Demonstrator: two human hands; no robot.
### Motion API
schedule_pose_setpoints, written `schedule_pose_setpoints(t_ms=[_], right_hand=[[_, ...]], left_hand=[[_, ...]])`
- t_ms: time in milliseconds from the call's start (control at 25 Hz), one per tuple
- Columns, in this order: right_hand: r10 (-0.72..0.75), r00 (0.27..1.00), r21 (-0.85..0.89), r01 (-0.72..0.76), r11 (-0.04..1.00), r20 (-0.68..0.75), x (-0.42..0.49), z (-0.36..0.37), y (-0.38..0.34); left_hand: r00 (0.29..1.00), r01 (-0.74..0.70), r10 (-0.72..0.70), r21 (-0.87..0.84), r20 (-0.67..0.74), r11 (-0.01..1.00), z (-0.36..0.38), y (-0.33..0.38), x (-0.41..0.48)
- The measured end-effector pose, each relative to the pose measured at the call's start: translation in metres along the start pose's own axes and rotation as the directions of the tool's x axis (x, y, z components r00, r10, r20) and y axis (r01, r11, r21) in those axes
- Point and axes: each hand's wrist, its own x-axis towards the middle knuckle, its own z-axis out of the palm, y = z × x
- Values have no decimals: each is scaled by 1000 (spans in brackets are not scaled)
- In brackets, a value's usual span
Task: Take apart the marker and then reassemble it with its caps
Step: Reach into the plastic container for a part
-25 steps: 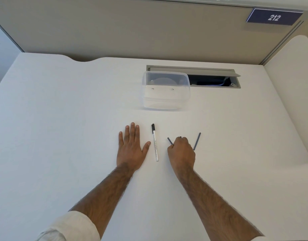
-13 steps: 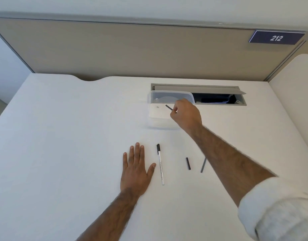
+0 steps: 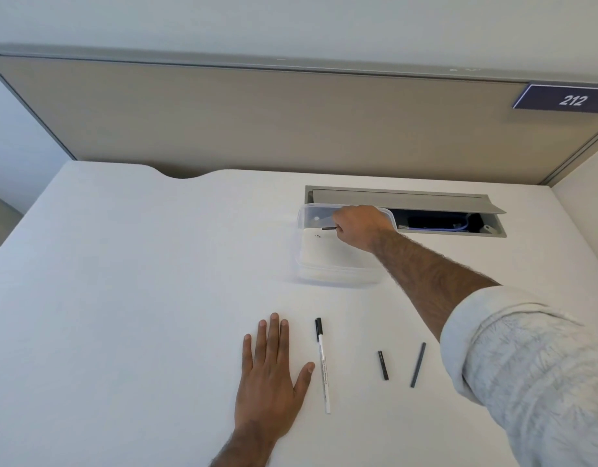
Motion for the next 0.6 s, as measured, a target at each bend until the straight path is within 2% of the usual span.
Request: schedule_pose_setpoints(t_ms=[280, 400, 520, 600], right_hand=[[1, 1000, -17, -1, 1000, -4, 5, 11, 1], [67, 997, 41, -66, 997, -33, -8, 0, -3], [243, 956, 262, -195, 945, -163, -38, -21, -11], [387, 886, 477, -233, 847, -254, -76, -29, -31]], left_hand=[[1000, 8, -8, 3, 17, 1000, -3, 2, 0], [1000, 13, -13, 6, 16, 1000, -5, 4, -1], [1000, 12, -12, 4, 25, 1000, -5, 3, -2], [1000, 10, -10, -1, 18, 1000, -5, 2, -1]])
